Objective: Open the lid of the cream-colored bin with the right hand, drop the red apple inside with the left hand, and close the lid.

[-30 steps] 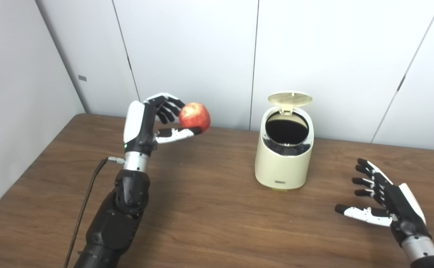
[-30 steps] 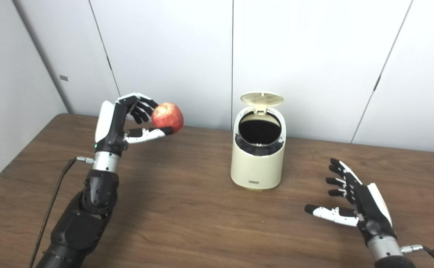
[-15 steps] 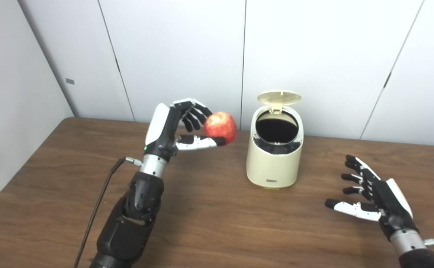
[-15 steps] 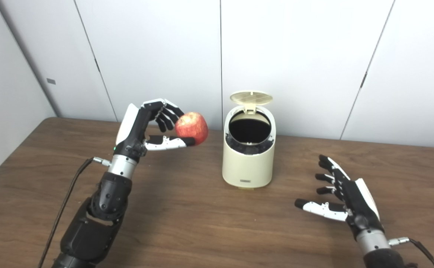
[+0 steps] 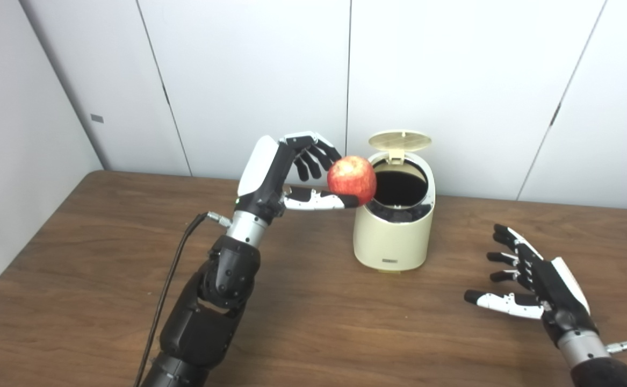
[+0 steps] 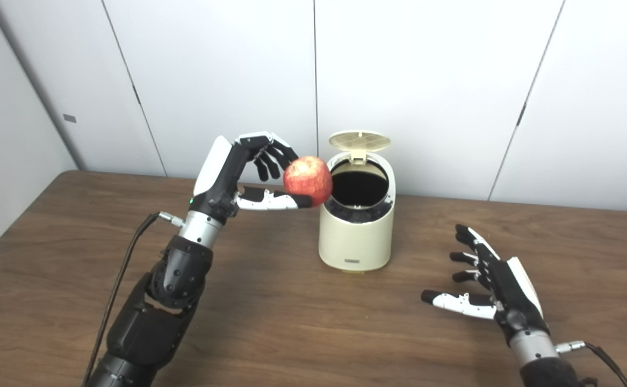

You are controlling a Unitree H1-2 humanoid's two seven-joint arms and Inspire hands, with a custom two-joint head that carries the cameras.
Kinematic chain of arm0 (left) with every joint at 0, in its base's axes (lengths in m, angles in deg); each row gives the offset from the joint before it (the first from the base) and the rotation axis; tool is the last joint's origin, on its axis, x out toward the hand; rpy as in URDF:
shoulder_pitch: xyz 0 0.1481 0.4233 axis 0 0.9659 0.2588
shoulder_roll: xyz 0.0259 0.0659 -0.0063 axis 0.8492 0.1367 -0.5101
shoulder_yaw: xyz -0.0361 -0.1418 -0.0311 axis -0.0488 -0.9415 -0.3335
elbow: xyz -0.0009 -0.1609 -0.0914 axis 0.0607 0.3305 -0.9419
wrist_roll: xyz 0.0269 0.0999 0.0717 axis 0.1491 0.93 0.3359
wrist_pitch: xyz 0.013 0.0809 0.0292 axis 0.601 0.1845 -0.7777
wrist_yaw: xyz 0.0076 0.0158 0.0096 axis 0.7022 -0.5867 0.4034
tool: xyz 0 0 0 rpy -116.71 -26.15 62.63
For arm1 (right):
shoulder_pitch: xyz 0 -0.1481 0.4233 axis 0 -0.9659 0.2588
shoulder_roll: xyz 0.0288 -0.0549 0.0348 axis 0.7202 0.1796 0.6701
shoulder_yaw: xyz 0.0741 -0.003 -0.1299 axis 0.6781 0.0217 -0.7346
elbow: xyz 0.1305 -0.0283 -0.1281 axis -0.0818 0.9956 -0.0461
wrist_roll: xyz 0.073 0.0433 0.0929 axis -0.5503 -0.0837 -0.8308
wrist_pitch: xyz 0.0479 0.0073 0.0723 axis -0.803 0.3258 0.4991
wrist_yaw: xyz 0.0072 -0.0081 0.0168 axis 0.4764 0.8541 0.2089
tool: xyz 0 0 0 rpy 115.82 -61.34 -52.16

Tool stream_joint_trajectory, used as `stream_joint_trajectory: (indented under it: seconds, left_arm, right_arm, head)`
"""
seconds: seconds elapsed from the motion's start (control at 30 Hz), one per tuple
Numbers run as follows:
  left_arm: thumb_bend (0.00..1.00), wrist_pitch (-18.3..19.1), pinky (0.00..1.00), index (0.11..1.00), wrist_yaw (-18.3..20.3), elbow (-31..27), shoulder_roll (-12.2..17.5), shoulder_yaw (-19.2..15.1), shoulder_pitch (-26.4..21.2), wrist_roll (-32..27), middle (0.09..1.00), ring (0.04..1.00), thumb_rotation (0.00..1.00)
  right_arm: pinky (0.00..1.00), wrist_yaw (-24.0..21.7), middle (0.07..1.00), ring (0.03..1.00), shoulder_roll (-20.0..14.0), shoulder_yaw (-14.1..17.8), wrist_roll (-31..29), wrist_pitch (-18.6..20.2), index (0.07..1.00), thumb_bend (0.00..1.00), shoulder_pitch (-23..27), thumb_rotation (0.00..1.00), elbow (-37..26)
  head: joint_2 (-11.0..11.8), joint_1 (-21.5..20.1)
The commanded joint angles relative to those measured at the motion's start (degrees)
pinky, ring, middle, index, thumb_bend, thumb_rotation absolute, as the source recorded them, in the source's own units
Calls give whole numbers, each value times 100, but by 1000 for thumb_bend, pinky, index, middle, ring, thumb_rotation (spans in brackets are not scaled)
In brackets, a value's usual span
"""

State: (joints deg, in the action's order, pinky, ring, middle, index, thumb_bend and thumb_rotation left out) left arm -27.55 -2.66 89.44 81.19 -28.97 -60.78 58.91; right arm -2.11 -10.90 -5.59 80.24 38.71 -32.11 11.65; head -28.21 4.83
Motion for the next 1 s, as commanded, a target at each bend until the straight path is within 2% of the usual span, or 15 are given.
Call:
stream_joint_trajectory:
  seconds: [0.0, 0.37, 0.53, 0.97]
  left_arm:
    - [526, -204, 279, 485, -43, -183, 7, -18, -335, 6, 471, 374, 0]
    - [525, -172, 265, 488, -38, -188, -53, -52, -395, -17, 463, 362, 0]
    - [526, -336, 275, 488, -138, -12, -156, -36, -470, -12, 465, 367, 0]
    - [526, -881, 250, 489, -514, 718, -344, 40, -691, 271, 465, 356, 0]
  right_arm:
    - [636, 100, 914, 806, -15, 24, -16, -163, 919, 708, 178, 192, -126]
    - [648, 99, 915, 805, -7, 18, 12, -149, 919, 716, 169, 199, -166]
    - [657, 83, 915, 804, 7, 20, -42, -221, 922, 704, 177, 174, -109]
    - [635, 132, 909, 811, 103, 24, 30, -220, 912, 715, 164, 213, -149]
  head:
    - [-1, -7]
    - [8, -19]
    - [14, -57]
    - [31, -212]
